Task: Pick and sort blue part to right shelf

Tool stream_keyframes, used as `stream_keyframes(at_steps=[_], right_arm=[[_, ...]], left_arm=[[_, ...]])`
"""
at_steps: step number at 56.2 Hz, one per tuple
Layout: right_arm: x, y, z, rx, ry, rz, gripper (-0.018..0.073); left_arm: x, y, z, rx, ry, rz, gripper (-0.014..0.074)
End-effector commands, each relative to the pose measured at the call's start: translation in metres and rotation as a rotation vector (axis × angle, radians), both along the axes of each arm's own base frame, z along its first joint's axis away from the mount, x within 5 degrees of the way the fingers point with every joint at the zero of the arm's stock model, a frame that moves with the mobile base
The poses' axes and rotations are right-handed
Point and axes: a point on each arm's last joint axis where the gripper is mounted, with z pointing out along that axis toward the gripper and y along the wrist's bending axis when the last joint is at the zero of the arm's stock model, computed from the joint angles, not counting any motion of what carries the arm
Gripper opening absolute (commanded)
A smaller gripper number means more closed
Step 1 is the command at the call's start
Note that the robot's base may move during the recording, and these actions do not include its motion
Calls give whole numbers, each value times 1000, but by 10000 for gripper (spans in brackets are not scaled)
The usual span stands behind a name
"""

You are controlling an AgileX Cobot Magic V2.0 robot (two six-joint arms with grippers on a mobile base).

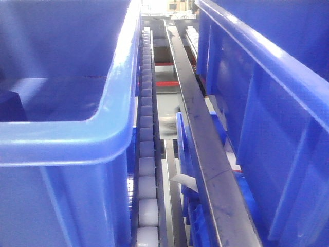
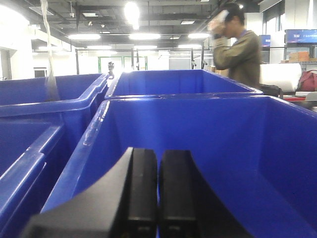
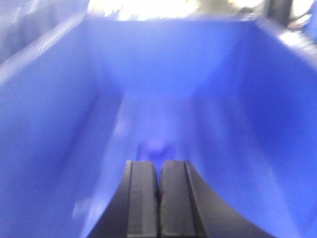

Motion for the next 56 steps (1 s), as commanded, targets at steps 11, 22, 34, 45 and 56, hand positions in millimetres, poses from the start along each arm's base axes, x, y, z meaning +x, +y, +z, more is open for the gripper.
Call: stream_keyframes(at_steps=[11, 22, 34, 45, 56], right_arm=[[2, -2, -7, 101, -65, -27, 54], [2, -2, -7, 81, -64, -28, 54], [2, -2, -7, 81, -64, -28, 54], [2, -2, -7, 81, -64, -28, 54], [2, -2, -7, 81, -64, -28, 54]], left_arm=[[-3, 1, -2, -13, -77, -1, 125], [-3, 1, -2, -13, -77, -1, 125], [-3, 1, -2, -13, -77, -1, 125], [-3, 1, -2, -13, -77, -1, 125], [-3, 1, -2, -13, -77, -1, 125]])
